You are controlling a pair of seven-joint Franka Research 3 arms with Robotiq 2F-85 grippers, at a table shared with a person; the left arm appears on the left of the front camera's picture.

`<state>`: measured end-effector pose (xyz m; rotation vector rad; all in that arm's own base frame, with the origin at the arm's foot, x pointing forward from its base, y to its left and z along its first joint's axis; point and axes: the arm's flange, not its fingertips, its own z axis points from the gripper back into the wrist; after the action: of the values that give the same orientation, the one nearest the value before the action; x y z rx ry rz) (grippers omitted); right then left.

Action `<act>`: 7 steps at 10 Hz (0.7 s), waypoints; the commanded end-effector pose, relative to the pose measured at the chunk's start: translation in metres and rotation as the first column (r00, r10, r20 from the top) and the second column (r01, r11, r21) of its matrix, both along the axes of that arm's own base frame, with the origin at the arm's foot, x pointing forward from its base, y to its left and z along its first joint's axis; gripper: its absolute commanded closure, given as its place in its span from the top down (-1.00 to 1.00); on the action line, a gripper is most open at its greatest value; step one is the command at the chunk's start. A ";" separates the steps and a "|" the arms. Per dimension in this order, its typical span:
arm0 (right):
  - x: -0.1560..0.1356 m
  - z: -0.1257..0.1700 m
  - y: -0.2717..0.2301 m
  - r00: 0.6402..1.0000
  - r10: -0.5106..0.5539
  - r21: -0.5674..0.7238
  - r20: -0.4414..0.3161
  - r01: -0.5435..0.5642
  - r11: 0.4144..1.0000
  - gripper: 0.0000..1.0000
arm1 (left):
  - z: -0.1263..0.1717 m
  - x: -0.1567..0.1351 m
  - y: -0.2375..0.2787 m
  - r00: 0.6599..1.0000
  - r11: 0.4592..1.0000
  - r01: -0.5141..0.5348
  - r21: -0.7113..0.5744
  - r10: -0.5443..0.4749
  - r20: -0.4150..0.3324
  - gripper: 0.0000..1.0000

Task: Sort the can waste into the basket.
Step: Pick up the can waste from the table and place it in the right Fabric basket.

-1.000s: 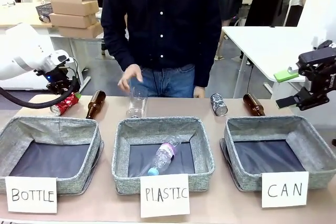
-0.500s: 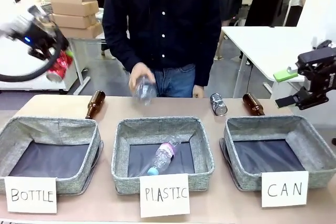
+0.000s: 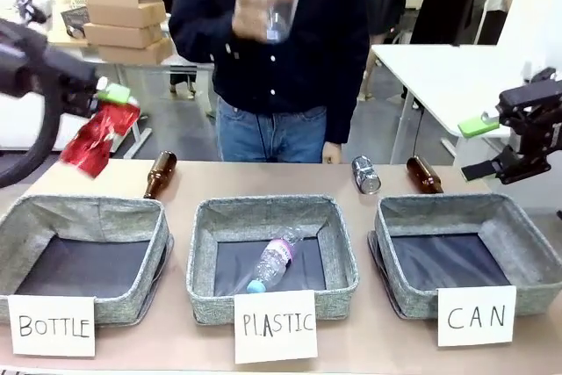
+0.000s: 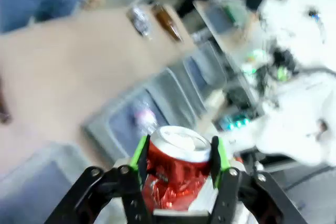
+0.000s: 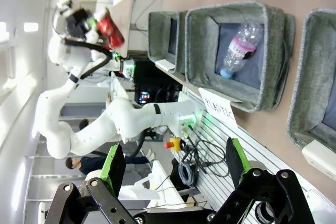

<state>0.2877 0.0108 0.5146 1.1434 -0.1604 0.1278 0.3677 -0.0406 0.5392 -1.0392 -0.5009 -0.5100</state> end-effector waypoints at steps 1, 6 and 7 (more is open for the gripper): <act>0.003 0.001 0.003 1.000 0.008 0.026 0.028 -0.009 1.000 1.00 | 0.021 0.026 0.007 0.992 0.992 -0.121 0.045 0.120 0.029 -0.94; 0.003 0.001 0.003 1.000 0.008 0.026 0.028 -0.009 1.000 1.00 | 0.006 0.021 -0.032 0.972 0.976 0.207 -0.059 -0.199 0.121 0.12; 0.003 0.001 0.003 1.000 0.008 0.026 0.028 -0.009 1.000 1.00 | 0.007 0.025 -0.072 0.954 0.967 0.255 0.020 -0.254 0.160 0.12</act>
<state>0.2877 0.0112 0.5144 1.1430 -0.1590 0.1285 0.3834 -0.0790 0.5510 -1.0386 -0.5178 -0.6802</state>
